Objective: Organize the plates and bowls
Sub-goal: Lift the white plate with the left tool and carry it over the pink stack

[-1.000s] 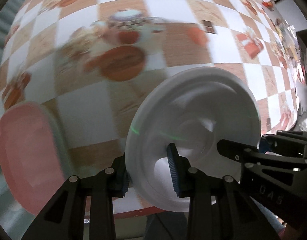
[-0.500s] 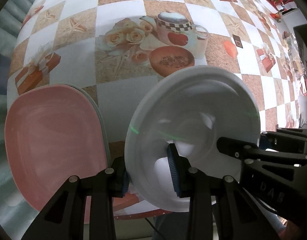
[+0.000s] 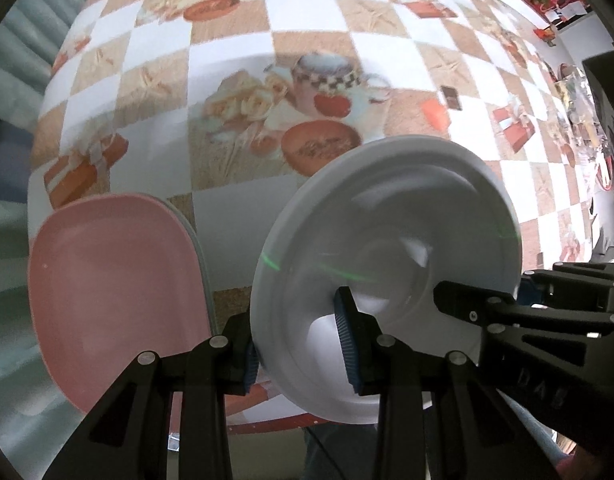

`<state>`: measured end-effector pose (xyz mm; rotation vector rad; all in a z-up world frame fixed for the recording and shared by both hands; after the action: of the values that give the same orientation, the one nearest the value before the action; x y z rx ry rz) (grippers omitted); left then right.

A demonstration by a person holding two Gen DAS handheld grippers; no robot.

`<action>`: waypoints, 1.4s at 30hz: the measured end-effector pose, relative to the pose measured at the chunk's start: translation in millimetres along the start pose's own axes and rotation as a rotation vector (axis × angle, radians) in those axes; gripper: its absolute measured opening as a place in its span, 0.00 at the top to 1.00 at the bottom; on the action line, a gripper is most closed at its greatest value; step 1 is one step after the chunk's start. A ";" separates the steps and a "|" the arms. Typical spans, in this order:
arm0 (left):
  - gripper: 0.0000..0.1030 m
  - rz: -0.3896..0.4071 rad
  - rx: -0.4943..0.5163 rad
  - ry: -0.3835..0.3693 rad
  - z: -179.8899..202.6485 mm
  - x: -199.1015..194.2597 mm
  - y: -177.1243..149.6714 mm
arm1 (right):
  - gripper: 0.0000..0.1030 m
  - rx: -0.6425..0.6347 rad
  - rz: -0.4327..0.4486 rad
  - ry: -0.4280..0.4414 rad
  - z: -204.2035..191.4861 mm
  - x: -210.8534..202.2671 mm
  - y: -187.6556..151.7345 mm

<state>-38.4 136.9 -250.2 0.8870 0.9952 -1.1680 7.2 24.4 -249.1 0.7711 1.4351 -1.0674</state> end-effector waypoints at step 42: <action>0.64 0.218 -0.306 0.060 -99.7 -99.7 -51.7 | 0.77 -0.324 0.100 -0.022 -130.9 -67.4 7.3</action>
<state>-114.6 251.6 -190.3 0.7660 1.0635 -0.7847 -26.6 155.0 -189.9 0.5878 1.4883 -0.7405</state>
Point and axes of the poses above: each gripper's, at about its wrist camera, not at the fingertips, and x roughly the way its jaws point, z to its right, y to its top, the point moved 5 cm from there along x, roughly the way its jaws point, and after that the axes turned 10 degrees about -y, right-handed, at the moved point
